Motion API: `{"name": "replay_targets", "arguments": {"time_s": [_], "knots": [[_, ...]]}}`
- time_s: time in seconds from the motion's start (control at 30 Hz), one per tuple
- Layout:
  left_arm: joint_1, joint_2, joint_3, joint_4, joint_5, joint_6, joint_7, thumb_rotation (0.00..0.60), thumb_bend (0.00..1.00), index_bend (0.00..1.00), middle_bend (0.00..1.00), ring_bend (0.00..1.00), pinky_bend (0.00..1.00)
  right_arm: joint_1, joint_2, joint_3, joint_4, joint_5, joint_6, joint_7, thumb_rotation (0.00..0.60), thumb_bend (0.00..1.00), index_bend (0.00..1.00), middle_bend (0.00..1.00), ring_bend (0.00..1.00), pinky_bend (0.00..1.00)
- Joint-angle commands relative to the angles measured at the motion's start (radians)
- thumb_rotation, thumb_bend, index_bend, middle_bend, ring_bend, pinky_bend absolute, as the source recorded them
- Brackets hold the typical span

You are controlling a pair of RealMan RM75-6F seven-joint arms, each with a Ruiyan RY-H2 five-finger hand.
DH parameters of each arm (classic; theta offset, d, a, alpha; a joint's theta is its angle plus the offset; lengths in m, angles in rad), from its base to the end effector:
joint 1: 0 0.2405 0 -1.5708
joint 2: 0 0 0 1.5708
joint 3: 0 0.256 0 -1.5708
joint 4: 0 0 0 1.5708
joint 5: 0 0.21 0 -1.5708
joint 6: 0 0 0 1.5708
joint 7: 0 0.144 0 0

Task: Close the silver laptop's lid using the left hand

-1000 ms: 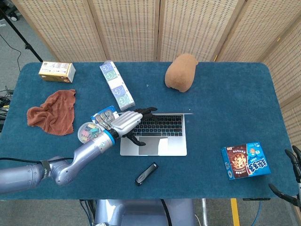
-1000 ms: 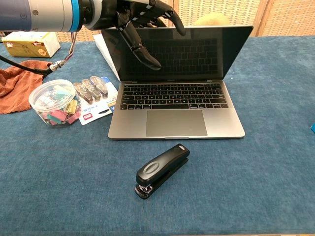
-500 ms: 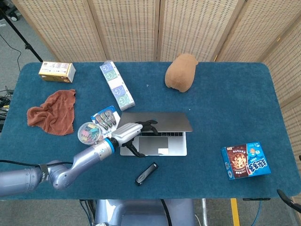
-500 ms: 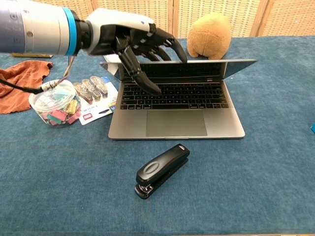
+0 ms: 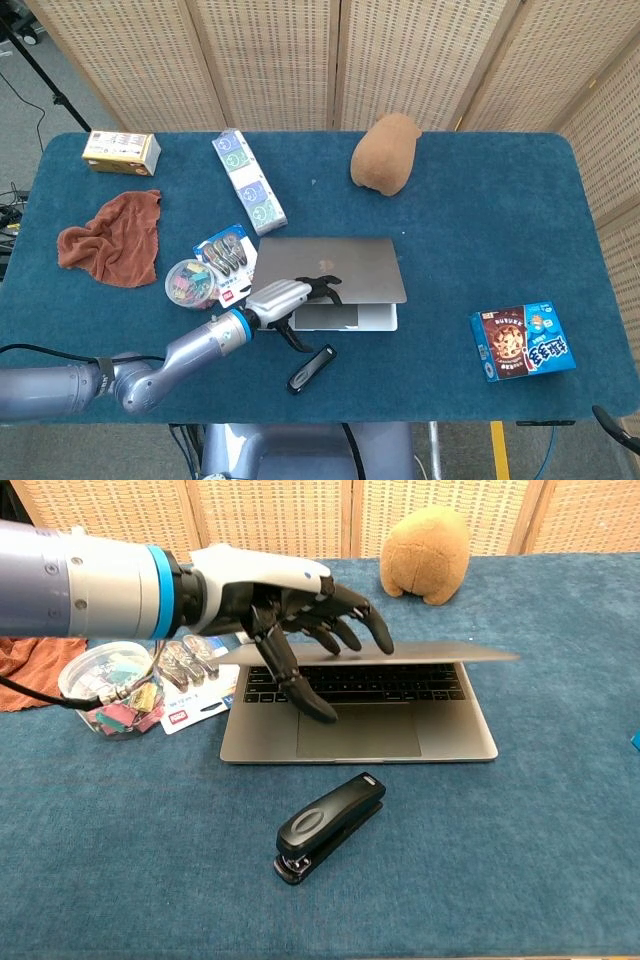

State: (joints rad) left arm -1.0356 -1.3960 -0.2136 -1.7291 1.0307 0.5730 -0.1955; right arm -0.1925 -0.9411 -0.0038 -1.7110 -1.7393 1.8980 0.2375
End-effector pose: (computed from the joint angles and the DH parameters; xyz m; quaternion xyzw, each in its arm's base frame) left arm -0.0329 0.3222 -0.0238 -0.7483 -0.5473 -0.3575 0.1129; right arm -0.2847 -0.0808 0.2356 0.5186 -0.3578 0.5071 0.5882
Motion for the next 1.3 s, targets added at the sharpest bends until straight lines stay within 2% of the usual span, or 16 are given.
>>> {"name": "replay_targets", "arguments": {"time_s": [0.03,0.3,0.93,1.13,1.3], "knots": [[-0.005,-0.018,0.019,0.004,-0.014,0.002,0.021,0.600,0.09,0.29,0.12,0.14,0.13,0.000,0.000,0.001,0.001,0.001,0.001,0.003,0.600,0.18,0.00,0.00,0.00,0.06],[-0.001,-0.064,0.070,0.026,-0.037,0.003,0.057,0.600,0.09,0.29,0.12,0.14,0.13,-0.001,0.001,0.002,0.002,0.001,-0.003,0.007,0.600,0.18,0.00,0.00,0.00,0.06],[0.007,-0.108,0.122,0.057,-0.066,0.005,0.118,0.600,0.09,0.29,0.12,0.14,0.13,-0.002,0.001,0.004,0.001,-0.002,-0.004,0.005,0.600,0.18,0.00,0.00,0.00,0.06],[0.004,-0.107,0.131,0.059,-0.081,0.004,0.138,0.600,0.09,0.29,0.12,0.14,0.13,-0.001,0.001,0.004,0.000,-0.001,-0.008,0.006,0.600,0.18,0.00,0.00,0.00,0.06],[0.015,-0.098,0.110,0.050,-0.082,0.042,0.139,0.600,0.09,0.29,0.12,0.14,0.13,-0.001,-0.001,0.007,0.000,0.000,-0.004,0.006,0.600,0.18,0.00,0.00,0.00,0.06]]}}
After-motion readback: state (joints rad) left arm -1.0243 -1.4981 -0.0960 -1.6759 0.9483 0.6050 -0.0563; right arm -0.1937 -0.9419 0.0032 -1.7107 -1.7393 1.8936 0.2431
